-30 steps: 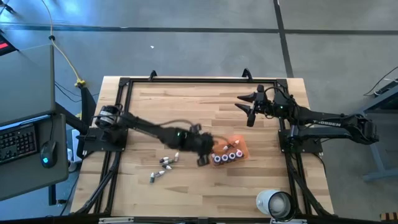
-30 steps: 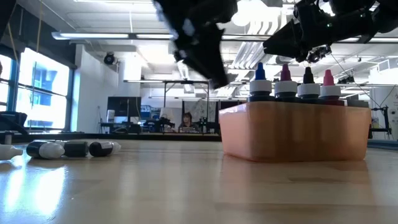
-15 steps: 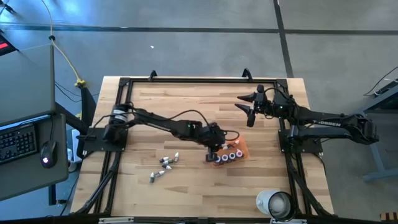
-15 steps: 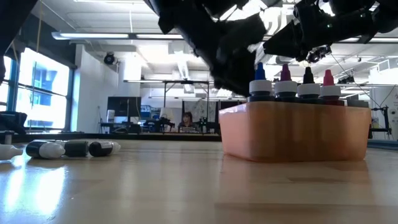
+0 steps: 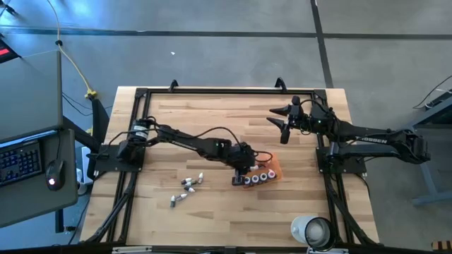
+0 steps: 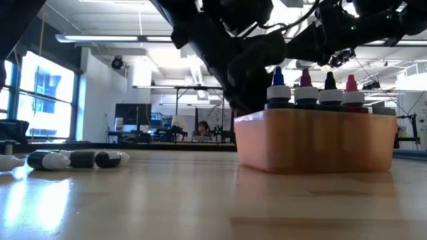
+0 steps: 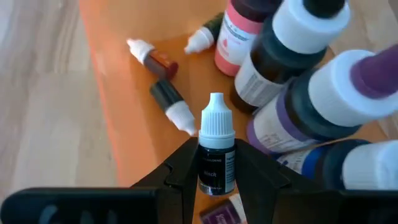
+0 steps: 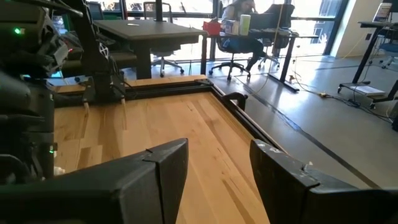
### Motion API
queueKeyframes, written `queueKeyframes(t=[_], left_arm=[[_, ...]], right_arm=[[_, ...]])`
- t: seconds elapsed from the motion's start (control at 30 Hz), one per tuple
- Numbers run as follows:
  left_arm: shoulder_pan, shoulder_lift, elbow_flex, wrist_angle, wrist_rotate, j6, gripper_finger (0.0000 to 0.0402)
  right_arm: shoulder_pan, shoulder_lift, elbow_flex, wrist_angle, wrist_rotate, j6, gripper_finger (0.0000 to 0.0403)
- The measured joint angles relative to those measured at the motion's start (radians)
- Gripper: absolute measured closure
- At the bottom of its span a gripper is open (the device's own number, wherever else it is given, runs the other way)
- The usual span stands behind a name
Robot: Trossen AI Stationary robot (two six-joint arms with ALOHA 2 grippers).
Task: Pick & Place food coloring
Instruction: Put the small black food coloring bottle into the orange bin, then put the small red food coloring bottle into the orange bin
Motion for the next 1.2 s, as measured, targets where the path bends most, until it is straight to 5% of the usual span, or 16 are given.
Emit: queueKeyframes(t=[0.27, 0.5, 0.8, 0.97, 1.2], left_arm=[[-0.001, -0.018, 0.007, -0.011, 0.016, 0.029, 0.0287], [-0.001, -0.02, 0.143, -0.209, 0.02, 0.073, 0.0243], [-0.008, -0.023, 0.519, -0.962, 0.09, 0.023, 0.0237], [-0.055, -0.043, 0.561, -1.236, -0.03, -0.108, 0.0237], [-0.195, -0.084, 0.434, -1.302, -0.257, -0.347, 0.0237]], right_arm=[[0.0, 0.0, 0.0, -0.003, 0.0, 0.0, 0.0236], [0.0, 0.0, 0.0, -0.003, 0.0, 0.0, 0.0236], [0.0, 0.0, 0.0, -0.017, 0.0, 0.0, 0.0236], [0.0, 0.0, 0.0, -0.033, 0.0, 0.0, 0.0236], [0.0, 0.0, 0.0, -0.066, 0.0, 0.0, 0.0236]])
